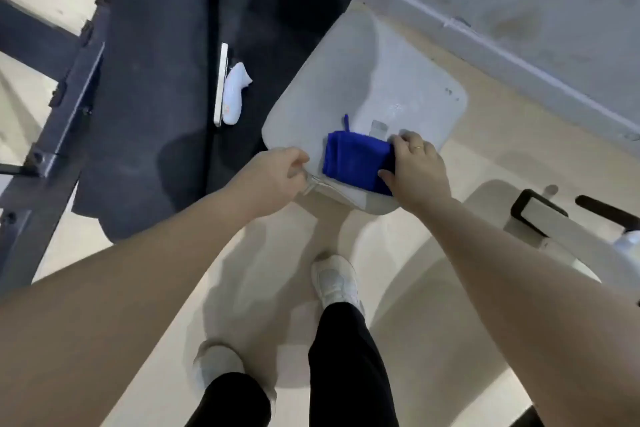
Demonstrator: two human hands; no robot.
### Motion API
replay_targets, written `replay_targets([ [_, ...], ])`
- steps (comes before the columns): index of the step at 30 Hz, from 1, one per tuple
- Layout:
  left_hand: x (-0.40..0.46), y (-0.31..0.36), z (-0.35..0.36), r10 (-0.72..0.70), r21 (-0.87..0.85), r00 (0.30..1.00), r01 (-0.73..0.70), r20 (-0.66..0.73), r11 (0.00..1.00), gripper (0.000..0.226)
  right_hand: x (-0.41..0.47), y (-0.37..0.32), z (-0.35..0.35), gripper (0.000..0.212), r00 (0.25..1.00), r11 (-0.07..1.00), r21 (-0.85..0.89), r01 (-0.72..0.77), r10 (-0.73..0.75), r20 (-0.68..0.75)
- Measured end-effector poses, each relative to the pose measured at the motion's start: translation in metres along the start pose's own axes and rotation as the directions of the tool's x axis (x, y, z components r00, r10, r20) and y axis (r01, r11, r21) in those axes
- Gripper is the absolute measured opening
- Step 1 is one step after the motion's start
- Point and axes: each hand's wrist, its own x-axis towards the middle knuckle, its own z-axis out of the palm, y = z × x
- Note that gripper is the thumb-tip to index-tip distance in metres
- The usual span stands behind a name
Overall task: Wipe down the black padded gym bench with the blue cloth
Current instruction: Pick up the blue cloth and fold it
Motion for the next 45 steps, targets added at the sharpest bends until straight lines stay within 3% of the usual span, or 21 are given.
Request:
replay_targets([
  [2, 0.008, 0.002, 0.005, -0.058, -0.032, 0.998, 0.058, 0.018, 0.998, 0.037, 0.003, 0.002, 0.004, 0.043, 0.999, 1.000, -0.006, -0.009, 0.009, -0.034],
  [5, 0.005, 0.008, 0.009, -0.042, 0.075, 0.999, 0.043, -0.016, 0.996, 0.038, -0.002, -0.005, -0.005, 0.017, 0.980, 0.969, 0.219, -0.117, 0.077, 0.184],
  [6, 0.003, 0.013, 0.008, -0.020, 0.144, 0.999, 0.024, -0.029, 0.989, 0.040, -0.008, -0.004, -0.011, 0.023, 0.965, 0.934, 0.319, -0.158, 0.077, 0.252],
  [8, -0.007, 0.026, -0.002, 0.024, 0.251, 0.999, -0.018, -0.022, 0.968, 0.048, -0.025, -0.007, -0.030, 0.035, 0.956, 0.907, 0.410, -0.095, -0.033, 0.293],
  [10, -0.022, 0.042, -0.019, 0.101, 0.337, 0.992, -0.119, 0.072, 0.934, 0.061, -0.046, -0.013, -0.055, 0.030, 0.939, 0.872, 0.486, -0.054, -0.120, 0.321],
  [13, -0.042, 0.064, -0.042, 0.238, 0.449, 0.930, -0.346, 0.279, 0.824, 0.079, -0.078, -0.024, -0.093, 0.022, 0.900, 0.746, 0.655, -0.120, -0.197, 0.389],
  [17, -0.073, 0.078, -0.063, 0.368, 0.495, 0.812, -0.572, 0.452, 0.654, 0.090, -0.125, -0.049, -0.134, 0.037, 0.879, 0.638, 0.752, -0.168, -0.248, 0.407],
  [19, -0.094, 0.087, -0.075, 0.348, 0.386, 0.779, -0.579, 0.521, 0.718, 0.081, -0.150, -0.062, -0.152, 0.039, 0.868, 0.555, 0.803, -0.215, -0.267, 0.418],
  [22, -0.131, 0.100, -0.094, 0.238, 0.009, 0.723, -0.320, 0.649, 0.947, 0.042, -0.192, -0.080, -0.172, 0.035, 0.876, 0.397, 0.874, -0.282, -0.264, 0.403],
  [25, -0.166, 0.113, -0.104, 0.189, -0.153, 0.685, -0.114, 0.704, 0.982, 0.059, -0.236, -0.091, -0.175, 0.032, 0.912, 0.123, 0.941, -0.316, -0.235, 0.337],
  [27, -0.187, 0.122, -0.099, 0.218, -0.265, 0.739, -0.055, 0.637, 0.963, 0.066, -0.266, -0.095, -0.176, 0.032, 0.937, -0.051, 0.954, -0.295, -0.210, 0.279],
  [29, -0.205, 0.129, -0.085, 0.266, -0.252, 0.858, -0.167, 0.440, 0.953, 0.065, -0.293, -0.094, -0.176, 0.034, 0.967, -0.151, 0.959, -0.241, -0.115, 0.226],
  [31, -0.221, 0.138, -0.070, 0.403, -0.053, 0.892, -0.401, 0.207, 0.915, 0.044, -0.316, -0.085, -0.173, 0.036, 0.983, -0.189, 0.965, -0.180, 0.008, 0.185],
  [32, -0.230, 0.144, -0.062, 0.455, -0.005, 0.869, -0.463, 0.195, 0.886, 0.031, -0.327, -0.080, -0.173, 0.037, 0.985, -0.206, 0.966, -0.155, 0.047, 0.168],
  [34, -0.249, 0.160, -0.045, 0.486, -0.106, 0.807, -0.480, 0.335, 0.871, 0.027, -0.348, -0.069, -0.173, 0.042, 0.986, -0.250, 0.960, -0.124, 0.082, 0.148],
  [37, -0.278, 0.189, -0.020, 0.438, -0.316, 0.658, -0.303, 0.613, 0.899, 0.021, -0.377, -0.048, -0.170, 0.044, 0.987, -0.263, 0.962, -0.073, 0.117, 0.107],
  [39, -0.283, 0.203, 0.001, 0.467, -0.344, 0.528, -0.320, 0.709, 0.883, 0.022, -0.395, -0.029, -0.162, 0.043, 0.988, -0.277, 0.960, -0.048, 0.127, 0.086],
  [40, -0.286, 0.207, 0.012, 0.469, -0.331, 0.507, -0.341, 0.723, 0.880, 0.027, -0.404, -0.019, -0.158, 0.041, 0.990, -0.318, 0.947, -0.039, 0.117, 0.080],
  [42, -0.290, 0.217, 0.038, 0.475, -0.321, 0.533, -0.358, 0.700, 0.877, 0.036, -0.419, 0.001, -0.155, 0.033, 0.990, -0.370, 0.929, -0.017, 0.124, 0.068],
  [45, -0.290, 0.233, 0.074, 0.445, -0.328, 0.634, -0.301, 0.632, 0.896, 0.035, -0.433, 0.031, -0.160, 0.023, 0.953, -0.251, 0.967, 0.052, 0.302, 0.027],
])
